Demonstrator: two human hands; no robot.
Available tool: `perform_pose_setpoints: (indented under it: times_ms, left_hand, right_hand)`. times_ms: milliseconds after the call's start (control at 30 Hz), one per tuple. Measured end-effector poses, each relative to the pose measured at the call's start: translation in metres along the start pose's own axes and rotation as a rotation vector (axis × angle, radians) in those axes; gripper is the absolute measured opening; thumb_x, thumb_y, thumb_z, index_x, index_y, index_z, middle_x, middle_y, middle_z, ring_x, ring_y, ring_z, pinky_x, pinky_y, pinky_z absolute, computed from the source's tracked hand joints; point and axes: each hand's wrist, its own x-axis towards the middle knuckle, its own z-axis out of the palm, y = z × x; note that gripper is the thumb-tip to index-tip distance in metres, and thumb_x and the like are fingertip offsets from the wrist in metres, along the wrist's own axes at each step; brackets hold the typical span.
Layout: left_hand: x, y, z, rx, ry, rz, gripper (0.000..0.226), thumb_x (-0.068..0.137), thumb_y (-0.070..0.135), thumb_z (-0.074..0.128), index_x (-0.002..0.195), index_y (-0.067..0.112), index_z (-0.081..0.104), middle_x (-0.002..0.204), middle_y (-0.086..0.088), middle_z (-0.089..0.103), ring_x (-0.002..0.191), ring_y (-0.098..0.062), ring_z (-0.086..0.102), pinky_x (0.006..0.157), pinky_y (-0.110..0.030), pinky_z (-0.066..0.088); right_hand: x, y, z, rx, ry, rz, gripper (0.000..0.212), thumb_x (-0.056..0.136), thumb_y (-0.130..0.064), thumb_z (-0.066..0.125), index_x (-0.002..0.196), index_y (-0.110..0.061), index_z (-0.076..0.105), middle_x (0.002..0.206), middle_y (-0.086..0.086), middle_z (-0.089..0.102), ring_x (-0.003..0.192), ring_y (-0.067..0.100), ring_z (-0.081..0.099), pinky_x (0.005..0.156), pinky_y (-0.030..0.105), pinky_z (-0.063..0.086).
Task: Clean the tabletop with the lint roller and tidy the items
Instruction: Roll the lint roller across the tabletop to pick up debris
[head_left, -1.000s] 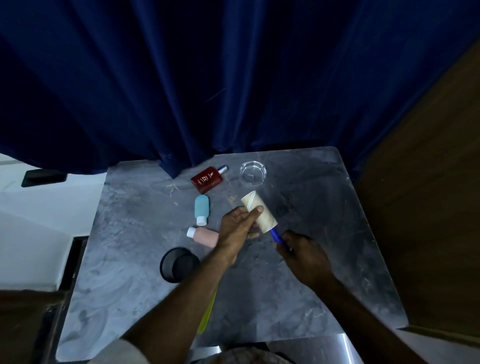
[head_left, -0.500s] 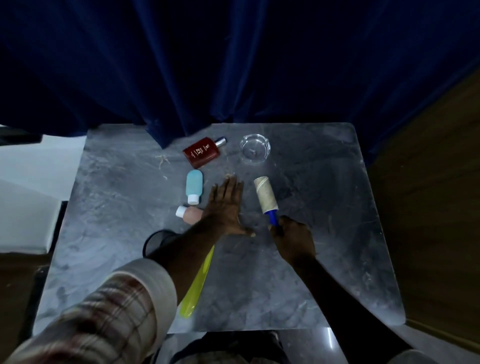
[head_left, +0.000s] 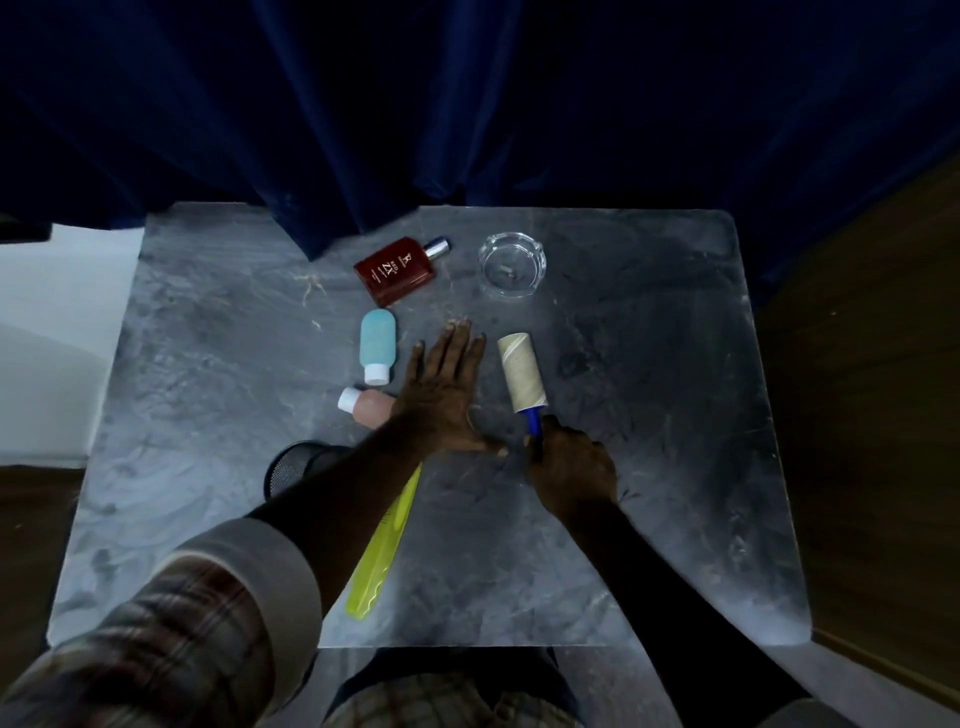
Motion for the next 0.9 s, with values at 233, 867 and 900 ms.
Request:
perform_pose_setpoints:
  times_ms: [233,867,900]
  left_hand:
    - [-0.001,-0.001,0.000,0.005,-0.014,-0.026,0.166,0.051,0.101,0.067,0.172,0.017,-0.008,0.180,-0.011,-0.016,0.168,-0.030,-0.010,0.134,-0.062,0.001]
    - [0.001,0.004,-0.002,0.023,-0.030,-0.037,0.168,0.040,0.110,0.048,0.172,0.021,-0.006,0.181,-0.007,-0.013,0.169,-0.028,-0.009,0.134,-0.061,0.003]
    - [0.002,0.005,-0.001,0.020,-0.031,-0.035,0.169,0.040,0.111,0.048,0.172,0.021,-0.005,0.181,-0.007,-0.012,0.169,-0.028,-0.009,0.134,-0.061,0.003]
  right_hand:
    - [0.016,0.027,0.005,0.213,-0.155,0.152,0.037,0.105,-0.041,0.045,0.127,-0.014,0.060,0.114,0.013,0.074,0.108,0.035,0.071,0.089,0.039,0.053]
    - [0.003,0.113,0.003,0.427,-0.095,0.520,0.036,0.105,-0.039,0.052,0.120,-0.009,0.065,0.114,0.019,0.075,0.104,0.037,0.072,0.086,0.038,0.055]
    - [0.001,0.118,0.004,0.458,-0.096,0.552,0.036,0.105,-0.038,0.053,0.121,-0.009,0.065,0.114,0.019,0.075,0.102,0.036,0.072,0.085,0.036,0.054]
